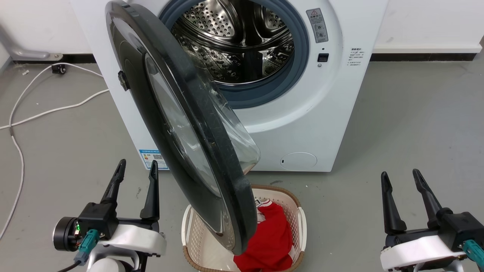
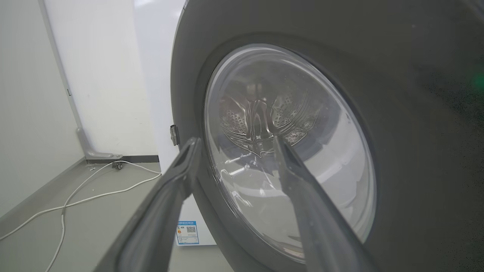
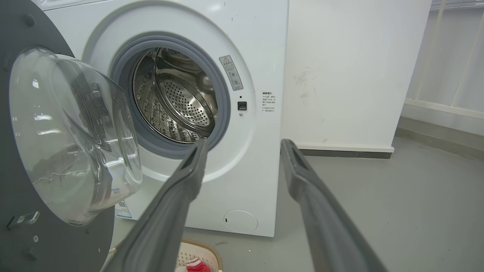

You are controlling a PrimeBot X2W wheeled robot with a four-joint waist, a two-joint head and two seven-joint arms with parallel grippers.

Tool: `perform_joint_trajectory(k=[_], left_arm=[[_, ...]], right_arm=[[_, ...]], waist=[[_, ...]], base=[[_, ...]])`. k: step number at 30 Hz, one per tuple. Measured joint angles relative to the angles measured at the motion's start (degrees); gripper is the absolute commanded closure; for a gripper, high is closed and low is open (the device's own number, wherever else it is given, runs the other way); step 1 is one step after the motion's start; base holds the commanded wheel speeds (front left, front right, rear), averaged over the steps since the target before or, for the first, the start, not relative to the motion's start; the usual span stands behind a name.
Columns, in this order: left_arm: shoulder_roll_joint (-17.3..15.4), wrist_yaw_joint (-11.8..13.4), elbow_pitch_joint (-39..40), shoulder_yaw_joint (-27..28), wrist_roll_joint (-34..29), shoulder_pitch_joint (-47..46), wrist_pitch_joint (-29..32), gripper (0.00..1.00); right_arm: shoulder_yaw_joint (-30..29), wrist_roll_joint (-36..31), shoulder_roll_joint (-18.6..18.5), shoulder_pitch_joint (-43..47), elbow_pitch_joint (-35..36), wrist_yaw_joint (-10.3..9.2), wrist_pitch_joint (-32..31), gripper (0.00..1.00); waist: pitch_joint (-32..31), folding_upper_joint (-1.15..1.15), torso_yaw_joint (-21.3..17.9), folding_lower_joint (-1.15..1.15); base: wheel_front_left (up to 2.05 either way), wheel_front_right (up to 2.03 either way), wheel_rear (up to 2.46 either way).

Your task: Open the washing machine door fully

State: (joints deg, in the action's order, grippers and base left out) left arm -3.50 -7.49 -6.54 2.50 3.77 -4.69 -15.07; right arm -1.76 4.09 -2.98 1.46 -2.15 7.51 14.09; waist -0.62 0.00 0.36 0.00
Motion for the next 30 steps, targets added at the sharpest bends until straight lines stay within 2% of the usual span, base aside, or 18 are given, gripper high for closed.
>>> perform_joint_trajectory(k=[1, 2, 12, 22, 30], left_arm=[[-0.01, 0.0, 0.0, -0.04, 0.02, 0.02, 0.0, 0.67], [-0.04, 0.0, -0.01, -0.13, 0.07, 0.04, 0.0, 1.0], [-0.38, 0.0, 3.64, -0.57, 0.52, -0.16, 0.0, 1.0], [-0.25, 0.16, 18.59, -0.99, -1.22, -4.85, -0.01, 1.0], [-0.13, 0.34, 31.11, -3.7, -2.25, -9.04, -0.02, 1.0]], right_arm=[[0.02, 0.0, 0.0, -0.01, -0.02, 0.0, 0.01, 0.0], [0.01, -0.01, 0.0, -0.01, -0.07, 0.0, 0.01, 0.0], [0.01, 0.03, 0.0, -0.12, -0.22, 0.0, 0.08, 0.0], [-0.48, 0.0, 0.01, -0.16, -0.29, 0.0, 0.02, 0.0], [-0.68, 0.07, 0.01, -0.27, -0.25, 0.0, -0.08, 0.0]], waist=[[0.01, 0.0, -0.01, 0.0], [0.03, 0.0, -0.01, 0.0], [0.39, 0.0, 0.07, 0.0], [0.51, 0.0, 0.52, 0.0], [0.61, 0.0, 0.49, 0.0]], base=[[0.0, 0.0, 0.0], [0.0, 0.0, 0.0], [0.0, 0.0, 0.0], [0.0, 0.0, 0.0], [0.0, 0.0, 0.0]])
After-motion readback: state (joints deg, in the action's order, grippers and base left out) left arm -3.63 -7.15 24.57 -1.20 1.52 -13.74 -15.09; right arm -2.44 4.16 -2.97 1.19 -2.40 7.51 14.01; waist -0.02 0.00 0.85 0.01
